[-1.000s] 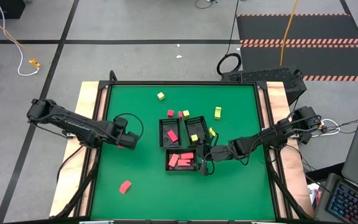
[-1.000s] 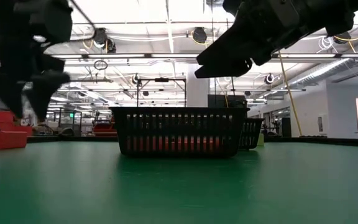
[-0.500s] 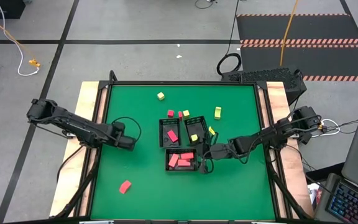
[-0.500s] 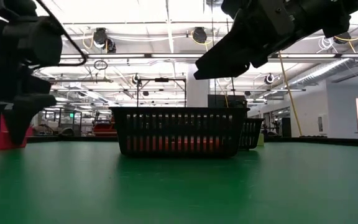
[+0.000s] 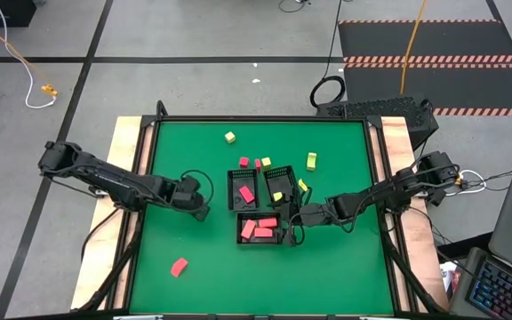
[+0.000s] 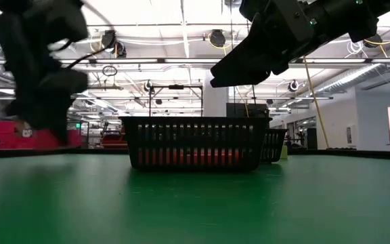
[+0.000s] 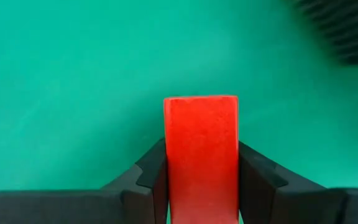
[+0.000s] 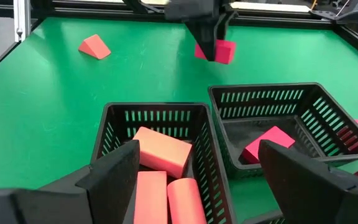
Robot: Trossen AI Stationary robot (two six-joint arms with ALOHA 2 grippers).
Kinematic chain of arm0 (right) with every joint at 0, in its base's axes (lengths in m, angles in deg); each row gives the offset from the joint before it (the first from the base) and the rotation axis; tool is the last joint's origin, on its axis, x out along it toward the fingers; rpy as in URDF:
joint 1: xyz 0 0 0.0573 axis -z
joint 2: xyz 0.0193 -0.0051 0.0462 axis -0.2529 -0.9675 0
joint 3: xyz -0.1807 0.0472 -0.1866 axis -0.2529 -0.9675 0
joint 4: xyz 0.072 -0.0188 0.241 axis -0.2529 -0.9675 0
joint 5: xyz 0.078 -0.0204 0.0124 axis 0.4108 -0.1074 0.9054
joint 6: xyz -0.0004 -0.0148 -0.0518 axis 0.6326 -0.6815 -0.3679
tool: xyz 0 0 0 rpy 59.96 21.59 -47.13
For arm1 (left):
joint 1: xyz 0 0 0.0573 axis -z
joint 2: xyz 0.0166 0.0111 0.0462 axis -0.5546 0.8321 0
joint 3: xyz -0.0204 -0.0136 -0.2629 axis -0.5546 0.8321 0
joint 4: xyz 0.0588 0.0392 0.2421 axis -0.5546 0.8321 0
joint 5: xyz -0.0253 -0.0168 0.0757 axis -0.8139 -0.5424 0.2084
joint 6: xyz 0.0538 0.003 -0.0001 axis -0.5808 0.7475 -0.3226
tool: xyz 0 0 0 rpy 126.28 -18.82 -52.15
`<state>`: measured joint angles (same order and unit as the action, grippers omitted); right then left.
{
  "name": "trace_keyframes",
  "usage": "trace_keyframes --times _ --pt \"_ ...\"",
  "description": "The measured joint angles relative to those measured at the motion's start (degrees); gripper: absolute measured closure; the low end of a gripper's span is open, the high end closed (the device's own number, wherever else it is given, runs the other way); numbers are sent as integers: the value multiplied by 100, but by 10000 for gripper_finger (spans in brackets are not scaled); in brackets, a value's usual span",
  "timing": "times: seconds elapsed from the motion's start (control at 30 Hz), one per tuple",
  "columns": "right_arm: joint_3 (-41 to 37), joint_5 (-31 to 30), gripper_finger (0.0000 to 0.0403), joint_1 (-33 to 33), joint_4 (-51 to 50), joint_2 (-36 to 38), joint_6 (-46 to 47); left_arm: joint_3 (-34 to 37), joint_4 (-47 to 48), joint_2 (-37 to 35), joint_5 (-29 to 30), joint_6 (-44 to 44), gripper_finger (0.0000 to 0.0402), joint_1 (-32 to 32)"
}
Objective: Sort & place blocks by color
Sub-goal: Put the red block into the top left black bin, then put the orange block into the bottom black bin
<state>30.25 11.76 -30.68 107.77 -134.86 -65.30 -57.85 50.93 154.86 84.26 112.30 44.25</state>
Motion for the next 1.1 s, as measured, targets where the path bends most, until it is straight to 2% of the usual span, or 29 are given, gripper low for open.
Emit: trace_keyframes --times 0.1,0.23,0.4,0.57,0.77,0.83,0.93,1.1 --pt "0 -6 83 0 -28 42 19 -438 21 0 200 -633 272 -33" --pt "0 -165 83 -4 -36 60 81 -1064 -59 0 840 -1604 272 -37" --pt "0 -444 83 45 -20 71 123 -1320 -1174 -4 1157 -2925 272 -183" --pt "0 -439 83 133 15 71 342 -1250 -1718 228 1164 -3361 272 -358" --pt "0 -435 83 184 116 71 347 -1243 -2412 985 1154 -3752 272 -465" --pt "0 -433 83 184 113 71 349 -1244 -2578 1186 1119 -3833 251 -463" --pt "0 -431 83 181 64 71 369 -1248 -2790 1351 1039 -3950 181 -461" --pt "0 -429 83 181 -41 71 370 -1246 -2669 1219 991 -3964 78 -483"
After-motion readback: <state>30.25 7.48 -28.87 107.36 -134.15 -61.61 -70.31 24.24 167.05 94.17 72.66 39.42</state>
